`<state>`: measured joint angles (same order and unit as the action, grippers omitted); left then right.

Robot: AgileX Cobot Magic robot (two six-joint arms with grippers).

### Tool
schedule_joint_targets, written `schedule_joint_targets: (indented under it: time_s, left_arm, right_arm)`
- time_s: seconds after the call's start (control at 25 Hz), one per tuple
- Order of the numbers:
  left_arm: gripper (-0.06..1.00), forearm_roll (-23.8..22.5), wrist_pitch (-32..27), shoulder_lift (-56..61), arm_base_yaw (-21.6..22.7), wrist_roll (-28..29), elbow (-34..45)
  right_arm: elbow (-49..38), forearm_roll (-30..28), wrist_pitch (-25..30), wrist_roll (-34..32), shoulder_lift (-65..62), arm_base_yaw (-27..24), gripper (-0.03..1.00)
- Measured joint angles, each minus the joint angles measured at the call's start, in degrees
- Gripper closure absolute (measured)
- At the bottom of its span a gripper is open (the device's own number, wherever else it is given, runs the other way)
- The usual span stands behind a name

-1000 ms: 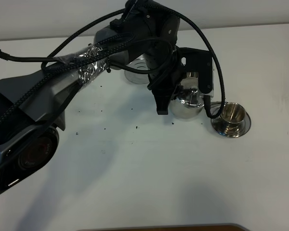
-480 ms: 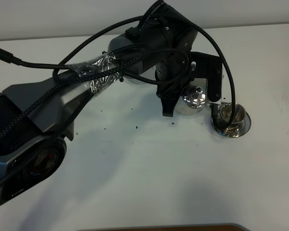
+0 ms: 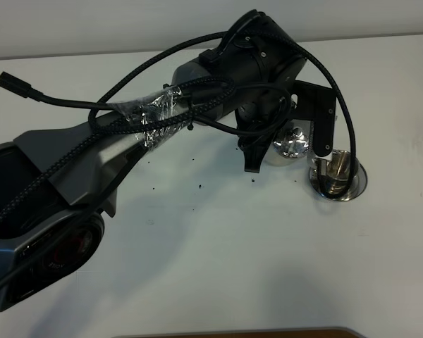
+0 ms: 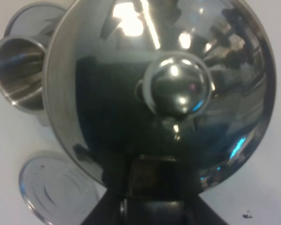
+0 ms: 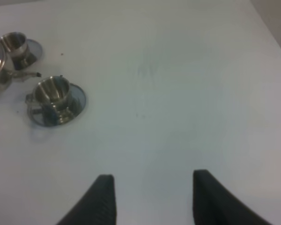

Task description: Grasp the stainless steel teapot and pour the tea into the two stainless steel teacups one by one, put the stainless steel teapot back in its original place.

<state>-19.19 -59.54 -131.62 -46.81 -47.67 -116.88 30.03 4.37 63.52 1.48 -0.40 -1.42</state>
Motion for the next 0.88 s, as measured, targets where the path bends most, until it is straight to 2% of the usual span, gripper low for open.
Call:
schedule_joint_targets:
  time_s: [0.28, 0.88]
  left_arm:
    - [0.69, -3.4, -0.5, 0.0, -1.5, 1.1, 0.0]
    - [0.69, -3.5, -1.8, 0.0, -1.7, 1.8, 0.0]
  right_arm:
    - [0.0, 0.0, 0.0, 0.0, 0.0, 0.0, 0.58]
    - [0.0, 0.0, 0.0, 0.0, 0.0, 0.0, 0.58]
